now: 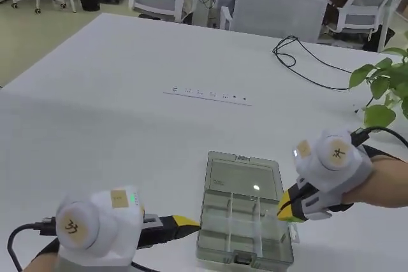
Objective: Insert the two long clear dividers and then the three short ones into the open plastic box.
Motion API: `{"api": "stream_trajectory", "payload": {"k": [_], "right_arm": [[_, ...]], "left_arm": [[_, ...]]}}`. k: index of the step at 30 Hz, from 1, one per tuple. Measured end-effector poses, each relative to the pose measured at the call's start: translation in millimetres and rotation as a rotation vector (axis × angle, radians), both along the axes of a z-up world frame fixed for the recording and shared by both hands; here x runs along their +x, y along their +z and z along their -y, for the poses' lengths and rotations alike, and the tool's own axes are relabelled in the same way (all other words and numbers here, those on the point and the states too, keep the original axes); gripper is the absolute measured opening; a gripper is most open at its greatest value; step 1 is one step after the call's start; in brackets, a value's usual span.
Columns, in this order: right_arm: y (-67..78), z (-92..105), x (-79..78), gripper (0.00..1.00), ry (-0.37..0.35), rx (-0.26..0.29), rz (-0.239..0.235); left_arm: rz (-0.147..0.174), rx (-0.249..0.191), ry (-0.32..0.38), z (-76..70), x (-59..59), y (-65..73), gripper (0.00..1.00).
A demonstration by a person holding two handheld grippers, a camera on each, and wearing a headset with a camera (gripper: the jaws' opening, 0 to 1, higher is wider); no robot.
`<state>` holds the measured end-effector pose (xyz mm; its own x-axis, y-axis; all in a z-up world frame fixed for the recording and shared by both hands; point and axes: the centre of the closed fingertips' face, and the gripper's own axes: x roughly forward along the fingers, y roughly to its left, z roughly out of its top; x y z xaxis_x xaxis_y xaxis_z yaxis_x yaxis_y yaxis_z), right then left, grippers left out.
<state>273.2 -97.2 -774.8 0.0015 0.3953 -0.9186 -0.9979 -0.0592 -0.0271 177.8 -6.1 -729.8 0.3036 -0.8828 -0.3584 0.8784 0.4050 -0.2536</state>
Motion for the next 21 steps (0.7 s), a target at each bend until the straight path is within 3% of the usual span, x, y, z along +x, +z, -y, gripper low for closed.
{"api": "stream_trajectory", "payload": {"k": [16, 21], "right_arm": [[-1.2, 2.7, 1.4, 0.02, 0.044, -0.078, 0.016], [-1.1, 1.2, 1.1, 0.02, 0.028, -0.066, 0.007]], "left_arm": [[0.000, -0.004, 0.003, -0.4, 0.4, -0.2, 0.62], [-0.002, -0.009, 0.007, -0.6, 0.6, 0.2, 0.62]]}}
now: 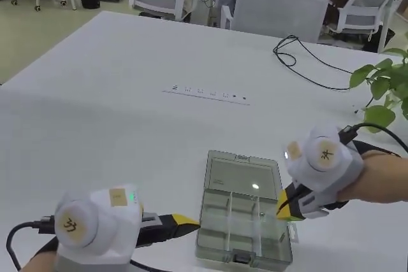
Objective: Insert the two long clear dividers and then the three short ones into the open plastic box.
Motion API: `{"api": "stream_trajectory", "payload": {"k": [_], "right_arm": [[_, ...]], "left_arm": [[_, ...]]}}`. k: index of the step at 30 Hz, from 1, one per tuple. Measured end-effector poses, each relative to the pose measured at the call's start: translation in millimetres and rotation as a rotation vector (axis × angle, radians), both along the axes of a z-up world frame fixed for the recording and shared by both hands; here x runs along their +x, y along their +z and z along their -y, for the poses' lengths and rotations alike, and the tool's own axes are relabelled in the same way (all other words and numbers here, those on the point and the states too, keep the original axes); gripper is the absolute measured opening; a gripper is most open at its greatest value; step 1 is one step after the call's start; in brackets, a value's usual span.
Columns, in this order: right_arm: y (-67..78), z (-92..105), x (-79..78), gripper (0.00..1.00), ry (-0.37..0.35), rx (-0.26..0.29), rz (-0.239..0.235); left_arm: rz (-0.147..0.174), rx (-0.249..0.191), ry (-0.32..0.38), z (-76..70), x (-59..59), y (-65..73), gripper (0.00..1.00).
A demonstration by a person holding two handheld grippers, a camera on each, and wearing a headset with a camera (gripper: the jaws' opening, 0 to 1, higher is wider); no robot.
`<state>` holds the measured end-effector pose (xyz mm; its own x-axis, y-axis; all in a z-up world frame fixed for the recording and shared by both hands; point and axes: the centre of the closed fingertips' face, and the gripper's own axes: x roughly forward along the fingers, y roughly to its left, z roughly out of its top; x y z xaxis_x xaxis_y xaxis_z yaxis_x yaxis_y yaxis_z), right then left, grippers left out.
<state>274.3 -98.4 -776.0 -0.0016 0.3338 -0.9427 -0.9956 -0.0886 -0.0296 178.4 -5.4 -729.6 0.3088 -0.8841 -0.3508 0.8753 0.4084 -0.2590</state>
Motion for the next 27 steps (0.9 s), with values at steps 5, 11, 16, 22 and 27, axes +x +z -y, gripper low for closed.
{"api": "stream_trajectory", "payload": {"k": [5, 11, 16, 22, 27], "right_arm": [[-1.4, -1.1, -0.3, 0.02, 0.001, -0.003, 0.001], [-9.6, -1.5, 1.3, 0.02, -0.010, -0.012, -0.021], [-19.1, 0.4, 0.8, 0.02, -0.039, 0.004, -0.052], [-18.8, -0.1, 0.1, 0.02, -0.050, 0.023, -0.061], [-22.1, -0.4, -0.7, 0.02, -0.050, 0.034, -0.060]], "left_arm": [[-0.001, 0.000, 0.000, -0.3, -0.1, -0.1, 0.62], [-0.002, 0.000, 0.000, -0.8, -0.4, -0.8, 0.62], [-0.002, -0.001, 0.004, -1.7, -0.5, -0.5, 0.62], [-0.006, -0.003, 0.016, -4.4, 0.8, -1.1, 0.62], [-0.012, -0.002, 0.018, -4.7, 0.5, -2.0, 0.62]]}}
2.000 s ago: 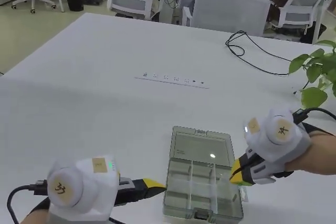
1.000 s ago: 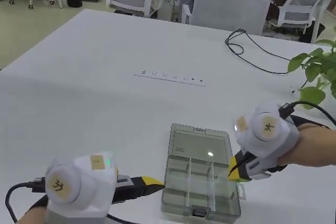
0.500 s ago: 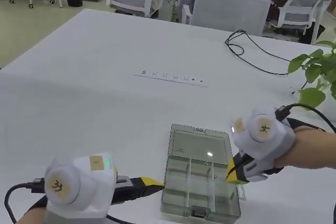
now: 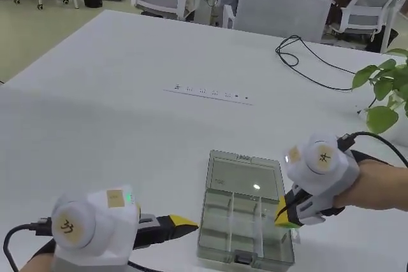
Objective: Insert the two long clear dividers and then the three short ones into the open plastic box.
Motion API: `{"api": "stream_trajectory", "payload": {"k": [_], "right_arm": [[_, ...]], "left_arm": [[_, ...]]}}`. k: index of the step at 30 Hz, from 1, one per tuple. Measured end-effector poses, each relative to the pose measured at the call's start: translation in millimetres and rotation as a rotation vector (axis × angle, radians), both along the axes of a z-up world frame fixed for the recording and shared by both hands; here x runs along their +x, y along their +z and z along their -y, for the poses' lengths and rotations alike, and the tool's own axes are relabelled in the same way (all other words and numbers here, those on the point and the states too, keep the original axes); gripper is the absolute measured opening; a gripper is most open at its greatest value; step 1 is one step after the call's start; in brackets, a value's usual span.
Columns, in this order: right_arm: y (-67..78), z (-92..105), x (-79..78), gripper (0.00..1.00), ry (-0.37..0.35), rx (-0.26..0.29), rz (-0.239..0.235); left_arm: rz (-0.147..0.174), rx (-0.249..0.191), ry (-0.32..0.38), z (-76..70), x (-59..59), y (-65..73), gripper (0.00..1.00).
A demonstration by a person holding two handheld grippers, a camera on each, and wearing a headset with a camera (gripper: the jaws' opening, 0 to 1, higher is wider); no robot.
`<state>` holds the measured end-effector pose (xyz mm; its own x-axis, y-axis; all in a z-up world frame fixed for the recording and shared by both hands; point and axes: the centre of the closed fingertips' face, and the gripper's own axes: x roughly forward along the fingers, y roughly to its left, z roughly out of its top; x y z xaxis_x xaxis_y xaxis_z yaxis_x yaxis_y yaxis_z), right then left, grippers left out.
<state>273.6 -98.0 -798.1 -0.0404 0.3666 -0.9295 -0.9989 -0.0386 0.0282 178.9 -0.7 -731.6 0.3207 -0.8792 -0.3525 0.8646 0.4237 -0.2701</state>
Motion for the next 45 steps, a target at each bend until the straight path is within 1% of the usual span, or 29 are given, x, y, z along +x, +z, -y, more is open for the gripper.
{"api": "stream_trajectory", "payload": {"k": [12, 20, 24, 34, 37, 45], "right_arm": [[-18.3, -0.6, -1.1, 0.03, -0.004, 0.032, 0.031], [-28.5, -0.7, -0.7, 0.03, 0.007, 0.007, 0.050], [-27.9, -0.1, 0.1, 0.03, 0.002, 0.007, 0.044], [-28.0, -0.1, 0.1, 0.03, -0.002, 0.009, 0.055], [-27.4, 0.2, -1.0, 0.05, 0.001, 0.007, 0.055], [-14.1, 5.4, -2.6, 0.10, -0.018, 0.036, 0.064]], "left_arm": [[-0.001, 0.006, 0.002, -2.4, 2.0, -0.6, 0.63], [-0.007, 0.013, 0.001, -3.8, 2.2, -2.8, 0.63], [-0.008, 0.012, 0.004, -4.1, 3.5, -3.5, 0.64], [-0.009, 0.015, 0.004, -5.0, 4.1, -4.5, 0.64], [-0.009, 0.014, 0.005, -5.3, 4.5, -3.6, 0.64], [-0.006, 0.020, 0.009, -7.7, 5.9, -4.0, 0.64]]}}
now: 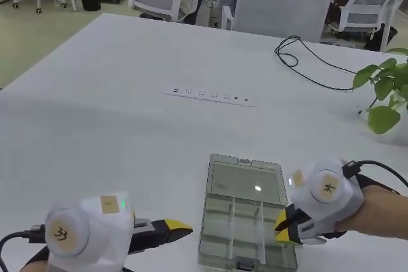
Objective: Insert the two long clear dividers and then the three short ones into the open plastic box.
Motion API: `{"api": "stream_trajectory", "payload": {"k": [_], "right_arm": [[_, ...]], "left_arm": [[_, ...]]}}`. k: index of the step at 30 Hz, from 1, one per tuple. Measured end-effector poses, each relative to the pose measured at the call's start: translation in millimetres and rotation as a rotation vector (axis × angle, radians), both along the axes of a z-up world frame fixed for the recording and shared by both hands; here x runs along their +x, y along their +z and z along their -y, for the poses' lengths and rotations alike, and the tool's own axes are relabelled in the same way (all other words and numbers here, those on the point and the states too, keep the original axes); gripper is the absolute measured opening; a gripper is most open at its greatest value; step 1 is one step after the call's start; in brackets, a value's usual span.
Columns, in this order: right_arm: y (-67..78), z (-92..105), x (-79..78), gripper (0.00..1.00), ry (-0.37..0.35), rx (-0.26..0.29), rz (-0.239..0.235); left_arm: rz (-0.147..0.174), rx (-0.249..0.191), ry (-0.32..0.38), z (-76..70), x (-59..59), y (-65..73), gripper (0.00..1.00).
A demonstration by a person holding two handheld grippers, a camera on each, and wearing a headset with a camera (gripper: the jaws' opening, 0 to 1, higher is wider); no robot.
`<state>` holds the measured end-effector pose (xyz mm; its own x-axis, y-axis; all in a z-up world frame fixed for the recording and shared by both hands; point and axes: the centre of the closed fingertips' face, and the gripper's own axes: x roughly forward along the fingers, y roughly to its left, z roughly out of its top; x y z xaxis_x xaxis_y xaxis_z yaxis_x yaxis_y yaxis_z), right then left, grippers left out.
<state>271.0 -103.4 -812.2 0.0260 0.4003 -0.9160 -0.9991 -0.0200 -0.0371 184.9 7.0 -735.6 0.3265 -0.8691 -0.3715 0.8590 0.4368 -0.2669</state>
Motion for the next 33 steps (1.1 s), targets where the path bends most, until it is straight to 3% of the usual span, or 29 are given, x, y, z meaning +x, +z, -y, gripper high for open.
{"api": "stream_trajectory", "payload": {"k": [12, 22, 33], "right_arm": [[27.4, 7.0, -6.7, 0.22, -0.045, 0.083, 0.009], [52.3, 19.1, -18.3, 0.36, -0.155, 0.205, 0.029], [52.6, 50.0, -40.4, 0.57, -0.296, 0.307, 0.043]], "left_arm": [[0.009, 0.020, 0.009, -5.6, 5.6, 0.1, 0.68], [0.022, 0.021, 0.021, -11.2, 11.1, 2.0, 0.78], [0.017, 0.027, 0.026, -18.5, 12.5, -4.6, 0.94]]}}
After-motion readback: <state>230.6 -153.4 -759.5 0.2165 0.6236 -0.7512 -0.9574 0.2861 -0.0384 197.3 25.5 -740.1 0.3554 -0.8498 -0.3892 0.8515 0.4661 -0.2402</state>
